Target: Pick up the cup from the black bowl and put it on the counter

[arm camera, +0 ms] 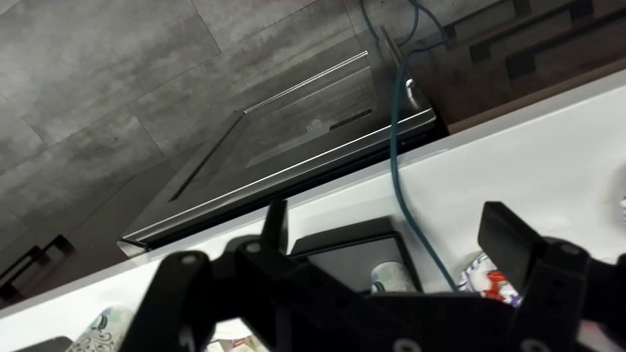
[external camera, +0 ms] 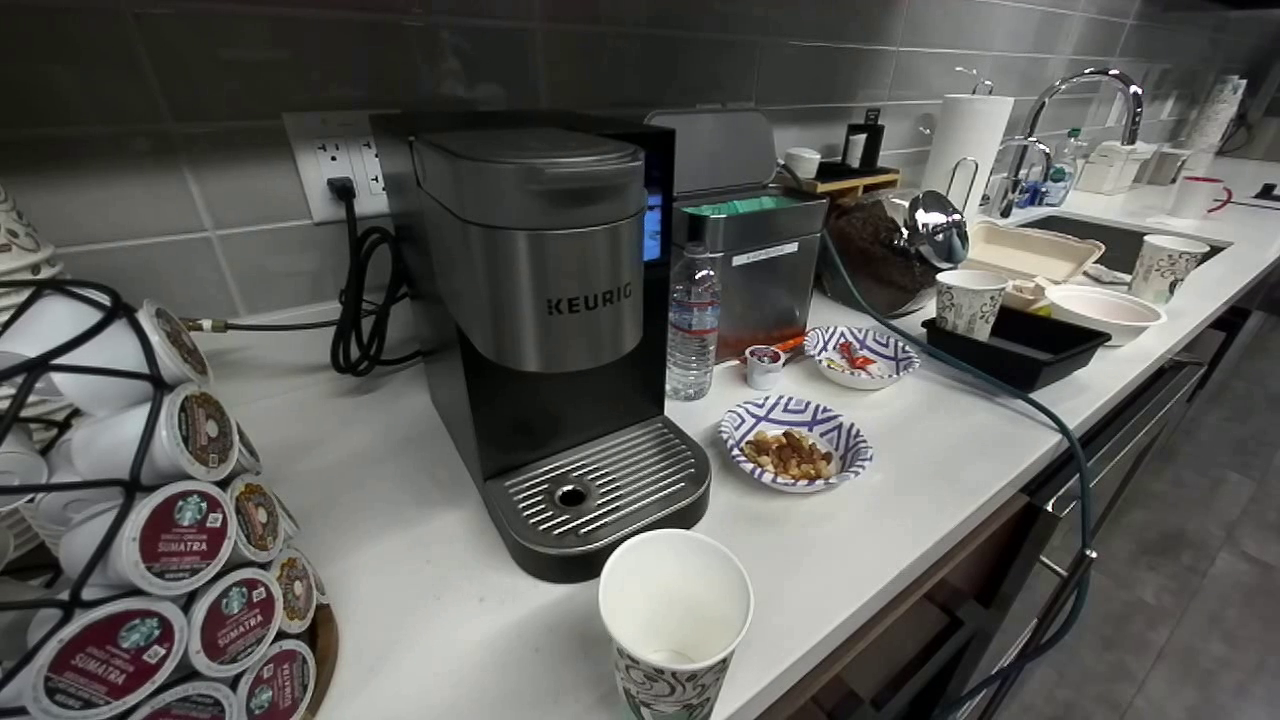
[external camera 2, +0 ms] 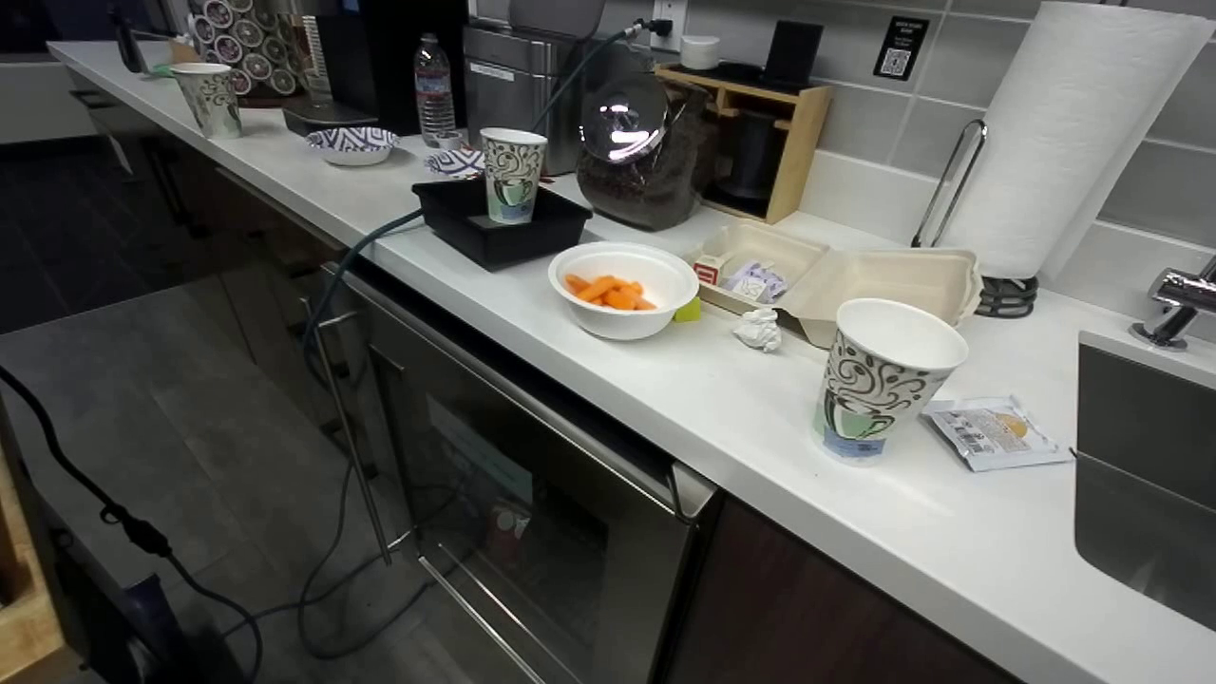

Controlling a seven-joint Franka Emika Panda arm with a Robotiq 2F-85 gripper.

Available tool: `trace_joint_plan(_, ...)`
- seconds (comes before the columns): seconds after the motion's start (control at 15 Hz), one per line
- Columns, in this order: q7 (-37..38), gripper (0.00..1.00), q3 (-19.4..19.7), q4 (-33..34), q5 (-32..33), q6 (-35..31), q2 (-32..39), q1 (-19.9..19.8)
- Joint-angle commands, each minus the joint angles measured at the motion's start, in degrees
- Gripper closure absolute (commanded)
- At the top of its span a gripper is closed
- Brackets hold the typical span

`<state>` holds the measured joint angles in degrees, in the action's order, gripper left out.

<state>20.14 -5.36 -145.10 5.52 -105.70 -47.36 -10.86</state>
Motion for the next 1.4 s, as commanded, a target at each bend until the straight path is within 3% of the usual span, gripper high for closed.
trace_joint_plan(0.0,3.6,0.0,5.0,3.4,-0.2,-8.0,12.4,-4.8)
trace_joint_plan(0.13,3.7,0.0,7.9,6.5,-2.0,-10.9,18.7,-6.0)
trace_joint_plan(0.2,2.1,0.0,6.6,2.1,-0.1,-9.6,11.5,-4.9)
trace_joint_plan(0.33,1.5,0.0,7.9,3.4,0.0,-10.2,14.7,-5.2)
trace_joint_plan(0.93,3.6,0.0,5.9,3.5,1.1,-9.8,13.0,-5.4)
trace_joint_plan(1.33,13.1,0.0,3.7,9.9,1.8,-26.2,28.9,-6.0)
